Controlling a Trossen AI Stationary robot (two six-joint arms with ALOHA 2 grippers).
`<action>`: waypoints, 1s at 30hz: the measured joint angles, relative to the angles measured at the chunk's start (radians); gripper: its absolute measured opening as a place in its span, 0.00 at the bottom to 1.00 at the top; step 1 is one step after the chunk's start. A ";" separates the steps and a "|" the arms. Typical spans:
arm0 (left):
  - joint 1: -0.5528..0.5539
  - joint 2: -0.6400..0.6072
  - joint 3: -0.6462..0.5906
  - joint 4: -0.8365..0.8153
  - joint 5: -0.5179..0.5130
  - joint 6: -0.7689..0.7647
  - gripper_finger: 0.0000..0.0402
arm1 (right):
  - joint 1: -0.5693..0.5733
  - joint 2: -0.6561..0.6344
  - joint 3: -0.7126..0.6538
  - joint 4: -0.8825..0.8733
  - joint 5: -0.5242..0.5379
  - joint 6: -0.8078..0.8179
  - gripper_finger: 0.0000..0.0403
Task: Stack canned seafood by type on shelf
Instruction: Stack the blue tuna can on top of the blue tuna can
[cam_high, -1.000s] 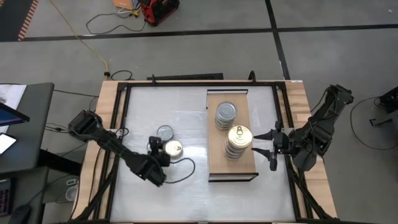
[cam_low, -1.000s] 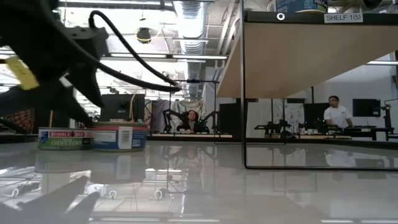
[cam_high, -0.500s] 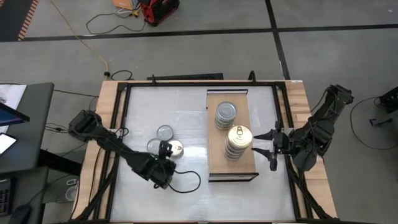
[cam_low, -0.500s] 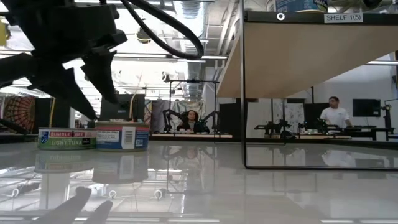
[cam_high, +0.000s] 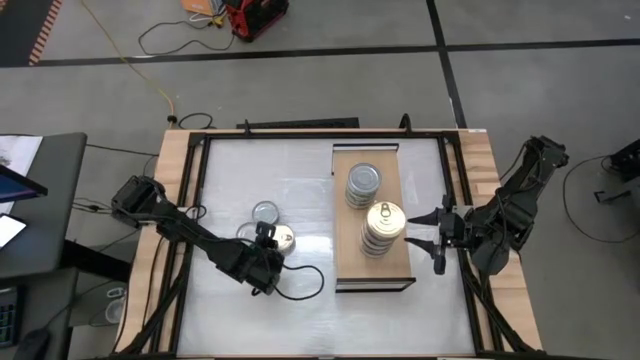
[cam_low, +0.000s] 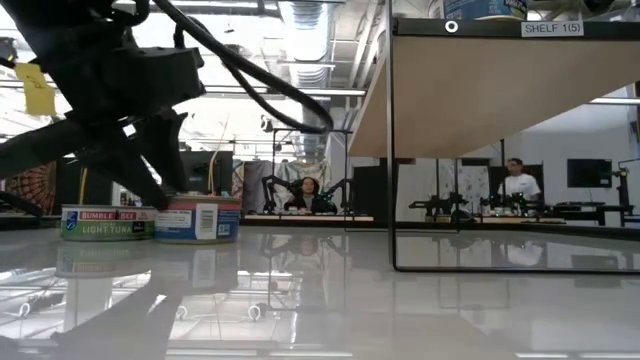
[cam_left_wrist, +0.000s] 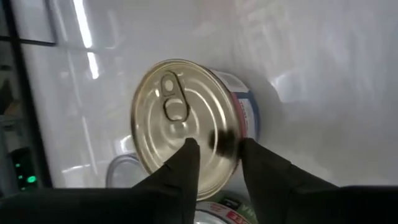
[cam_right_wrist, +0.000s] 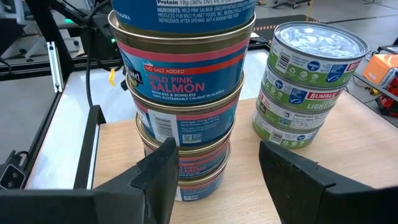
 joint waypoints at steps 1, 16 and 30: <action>-0.004 0.000 0.000 0.001 -0.014 -0.005 0.26 | 0.000 0.000 0.000 0.000 0.000 0.000 0.61; 0.009 0.000 0.000 0.016 0.050 -0.049 0.05 | 0.000 0.000 0.000 0.001 0.000 0.000 0.61; 0.024 0.014 0.003 0.029 0.096 -0.061 0.03 | -0.002 0.000 0.000 0.008 0.000 -0.007 0.61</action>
